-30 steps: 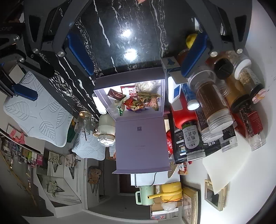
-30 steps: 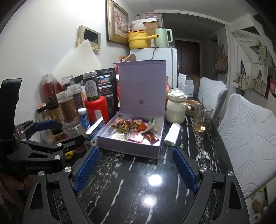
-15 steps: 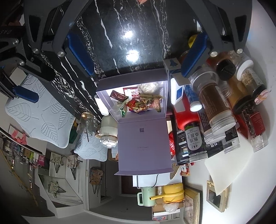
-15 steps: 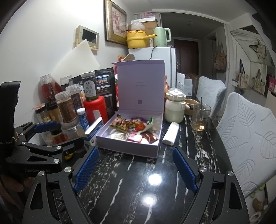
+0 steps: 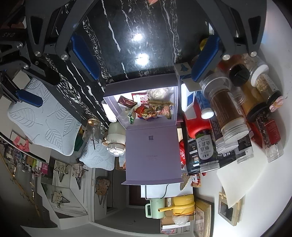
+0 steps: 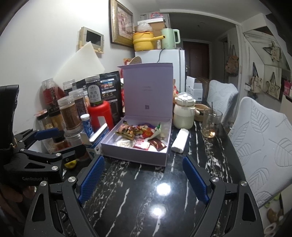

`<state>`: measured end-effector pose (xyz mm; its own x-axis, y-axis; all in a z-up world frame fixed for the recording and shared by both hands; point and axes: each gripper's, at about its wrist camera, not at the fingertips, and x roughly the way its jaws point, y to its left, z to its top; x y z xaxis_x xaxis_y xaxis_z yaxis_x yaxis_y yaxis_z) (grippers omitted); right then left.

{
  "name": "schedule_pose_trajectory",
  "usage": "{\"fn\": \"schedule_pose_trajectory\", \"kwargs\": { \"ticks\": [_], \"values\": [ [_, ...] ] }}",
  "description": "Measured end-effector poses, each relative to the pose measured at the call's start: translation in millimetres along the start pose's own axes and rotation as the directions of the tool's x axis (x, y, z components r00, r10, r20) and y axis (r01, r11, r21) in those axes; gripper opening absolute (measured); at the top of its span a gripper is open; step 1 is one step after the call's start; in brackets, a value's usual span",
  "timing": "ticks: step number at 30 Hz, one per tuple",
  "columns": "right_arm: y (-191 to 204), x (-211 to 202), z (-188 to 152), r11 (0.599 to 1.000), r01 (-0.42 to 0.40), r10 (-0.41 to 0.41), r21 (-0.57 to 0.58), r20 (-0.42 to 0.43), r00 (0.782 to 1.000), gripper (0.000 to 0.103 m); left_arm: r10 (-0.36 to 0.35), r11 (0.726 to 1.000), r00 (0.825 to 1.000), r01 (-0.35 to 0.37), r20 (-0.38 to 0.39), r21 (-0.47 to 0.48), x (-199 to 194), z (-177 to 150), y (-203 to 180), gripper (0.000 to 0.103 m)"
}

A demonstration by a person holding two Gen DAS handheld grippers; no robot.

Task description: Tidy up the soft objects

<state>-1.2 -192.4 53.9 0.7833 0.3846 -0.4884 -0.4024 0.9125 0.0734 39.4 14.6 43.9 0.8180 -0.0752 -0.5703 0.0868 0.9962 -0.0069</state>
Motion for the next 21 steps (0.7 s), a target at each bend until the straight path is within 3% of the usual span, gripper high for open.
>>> {"fn": "schedule_pose_trajectory", "kwargs": {
  "ticks": [21],
  "values": [
    [-0.6, 2.8, -5.0, 1.0, 0.008, -0.008, -0.008, -0.015, 1.0, 0.088, 0.0, 1.0, 1.0, 0.0, -0.004, 0.005, -0.8, -2.0, 1.0, 0.102]
  ]
}}
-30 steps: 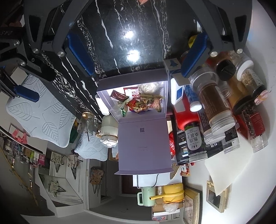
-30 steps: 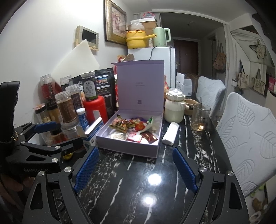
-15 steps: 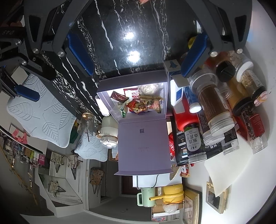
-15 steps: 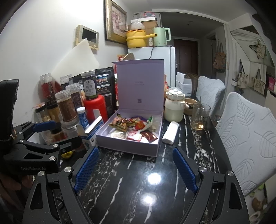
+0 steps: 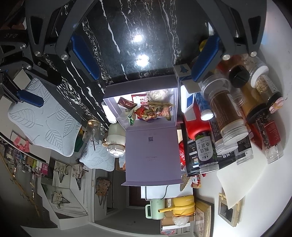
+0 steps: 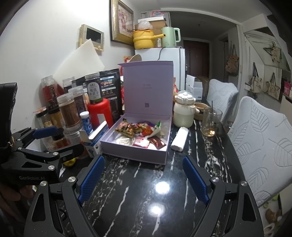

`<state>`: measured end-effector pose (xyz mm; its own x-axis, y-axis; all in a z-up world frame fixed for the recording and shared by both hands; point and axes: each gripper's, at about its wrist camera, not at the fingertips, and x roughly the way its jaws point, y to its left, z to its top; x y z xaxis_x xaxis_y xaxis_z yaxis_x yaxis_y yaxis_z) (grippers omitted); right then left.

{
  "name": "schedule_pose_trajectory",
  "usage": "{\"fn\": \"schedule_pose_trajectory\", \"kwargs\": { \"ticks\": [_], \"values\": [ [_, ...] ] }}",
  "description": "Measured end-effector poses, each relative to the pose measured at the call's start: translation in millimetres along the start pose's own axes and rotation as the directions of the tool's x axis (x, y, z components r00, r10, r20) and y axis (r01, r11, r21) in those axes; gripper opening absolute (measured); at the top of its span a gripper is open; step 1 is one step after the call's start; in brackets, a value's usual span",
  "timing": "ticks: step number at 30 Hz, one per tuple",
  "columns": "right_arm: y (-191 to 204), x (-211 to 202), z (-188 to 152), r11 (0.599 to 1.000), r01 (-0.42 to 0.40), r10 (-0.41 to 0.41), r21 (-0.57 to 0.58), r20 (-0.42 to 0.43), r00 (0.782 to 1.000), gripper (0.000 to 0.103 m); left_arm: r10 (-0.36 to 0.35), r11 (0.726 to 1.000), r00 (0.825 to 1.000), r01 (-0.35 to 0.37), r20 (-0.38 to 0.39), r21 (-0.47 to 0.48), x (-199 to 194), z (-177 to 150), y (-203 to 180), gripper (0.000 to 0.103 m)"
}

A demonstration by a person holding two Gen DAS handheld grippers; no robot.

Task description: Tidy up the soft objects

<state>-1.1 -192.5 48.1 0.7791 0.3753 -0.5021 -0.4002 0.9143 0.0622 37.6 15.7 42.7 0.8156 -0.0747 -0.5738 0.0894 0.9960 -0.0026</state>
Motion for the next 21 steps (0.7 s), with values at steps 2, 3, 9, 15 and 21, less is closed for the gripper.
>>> {"fn": "schedule_pose_trajectory", "kwargs": {
  "ticks": [2, 3, 9, 15, 21],
  "values": [
    [-0.3, 0.2, -0.7, 1.0, 0.002, -0.002, 0.0, -0.002, 1.0, 0.088, 0.001, 1.0, 1.0, -0.001, 0.002, 0.002, -0.1, -0.5, -0.6, 0.102],
    [-0.6, 0.4, -0.7, 1.0, 0.003, -0.003, 0.001, -0.003, 1.0, 0.088, 0.0, 1.0, 1.0, 0.0, 0.003, 0.004, -0.2, -0.7, -0.8, 0.102],
    [-0.6, 0.4, 0.8, 1.0, 0.008, -0.008, 0.002, -0.005, 1.0, 0.088, 0.002, 1.0, 1.0, -0.002, 0.003, 0.002, 0.8, -1.5, -1.3, 0.102],
    [-2.1, 1.8, -0.2, 1.0, 0.012, -0.012, 0.008, -0.01, 1.0, 0.088, 0.011, 1.0, 1.0, -0.011, 0.013, 0.014, 1.6, -2.6, -2.2, 0.103],
    [-3.8, 4.0, -0.1, 1.0, 0.017, -0.017, 0.014, -0.017, 1.0, 0.088, 0.016, 1.0, 1.0, -0.016, 0.003, 0.012, 4.5, -3.6, -2.0, 0.102]
  ]
}}
